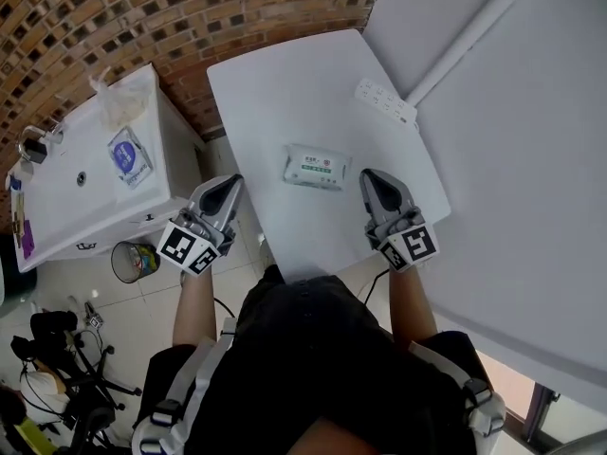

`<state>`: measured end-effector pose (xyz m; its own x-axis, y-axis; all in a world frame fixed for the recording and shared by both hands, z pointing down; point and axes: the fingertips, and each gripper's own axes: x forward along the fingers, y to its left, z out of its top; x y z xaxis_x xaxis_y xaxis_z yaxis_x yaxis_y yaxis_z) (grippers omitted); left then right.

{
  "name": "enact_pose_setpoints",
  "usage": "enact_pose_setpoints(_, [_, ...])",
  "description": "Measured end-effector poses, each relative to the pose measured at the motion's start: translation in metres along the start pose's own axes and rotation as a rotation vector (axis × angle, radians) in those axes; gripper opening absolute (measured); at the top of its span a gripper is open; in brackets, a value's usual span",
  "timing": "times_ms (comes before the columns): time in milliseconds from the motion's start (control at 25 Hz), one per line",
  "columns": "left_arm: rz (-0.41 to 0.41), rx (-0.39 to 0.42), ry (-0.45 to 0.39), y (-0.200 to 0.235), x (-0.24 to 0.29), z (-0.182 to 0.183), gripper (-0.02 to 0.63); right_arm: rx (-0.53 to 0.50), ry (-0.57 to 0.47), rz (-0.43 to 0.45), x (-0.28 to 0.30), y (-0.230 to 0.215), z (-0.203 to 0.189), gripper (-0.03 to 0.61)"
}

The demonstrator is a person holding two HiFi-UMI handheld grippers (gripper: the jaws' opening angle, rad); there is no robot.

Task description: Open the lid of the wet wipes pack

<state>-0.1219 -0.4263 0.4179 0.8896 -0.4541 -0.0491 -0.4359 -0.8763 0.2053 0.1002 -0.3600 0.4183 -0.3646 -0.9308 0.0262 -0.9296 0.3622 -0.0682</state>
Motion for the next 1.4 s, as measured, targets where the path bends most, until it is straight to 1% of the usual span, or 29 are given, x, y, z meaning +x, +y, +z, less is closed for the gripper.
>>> enact_pose_setpoints(240, [-0.076, 0.013, 0.076, 0.012, 0.022, -0.021, 0.002, -0.009, 0.038, -0.059, 0.005, -0.007, -0.014, 0.006])
enact_pose_setpoints(480, [-0.186, 0.035, 0.157, 0.017, 0.039, -0.048, 0.002, 0.004, 0.057, -0.135, 0.004, -0.008, -0.032, 0.006])
enact_pose_setpoints(640, [-0.268, 0.053, 0.212, 0.018, 0.055, -0.071, 0.003, -0.006, 0.087, -0.174, 0.005, -0.009, -0.047, 0.006])
enact_pose_setpoints(760, [-0.309, 0.066, 0.228, 0.019, 0.065, -0.085, 0.003, -0.01, 0.116, -0.174, 0.005, -0.01, -0.058, 0.006])
enact_pose_setpoints(920, [-0.338, 0.068, 0.259, 0.019, 0.072, -0.103, 0.009, -0.027, 0.158, -0.181, 0.004, -0.012, -0.068, 0.006])
enact_pose_setpoints(960, [-0.346, 0.064, 0.276, 0.017, 0.072, -0.11, 0.041, -0.03, 0.166, -0.184, 0.003, -0.013, -0.069, 0.006])
enact_pose_setpoints(1000, [-0.356, 0.064, 0.296, 0.014, 0.073, -0.115, 0.059, -0.031, 0.172, -0.185, 0.003, -0.015, -0.07, 0.006])
enact_pose_setpoints(1040, [-0.365, 0.068, 0.312, 0.012, 0.073, -0.12, 0.063, -0.027, 0.177, -0.184, 0.003, -0.016, -0.071, 0.006])
enact_pose_setpoints(1160, [-0.371, 0.08, 0.326, 0.013, 0.078, -0.131, 0.063, -0.021, 0.2, -0.164, 0.009, -0.015, -0.077, 0.006])
enact_pose_setpoints(1240, [-0.367, 0.077, 0.34, 0.015, 0.082, -0.139, 0.066, -0.024, 0.22, -0.134, 0.016, -0.012, -0.081, 0.006])
enact_pose_setpoints(1280, [-0.373, 0.078, 0.356, 0.015, 0.085, -0.143, 0.096, -0.028, 0.229, -0.114, 0.019, -0.011, -0.084, 0.006])
enact_pose_setpoints(1320, [-0.386, 0.085, 0.377, 0.014, 0.087, -0.149, 0.111, -0.033, 0.236, -0.099, 0.021, -0.012, -0.087, 0.006])
enact_pose_setpoints(1400, [-0.419, 0.122, 0.431, 0.014, 0.093, -0.164, 0.155, -0.037, 0.249, -0.082, 0.025, -0.014, -0.094, 0.006])
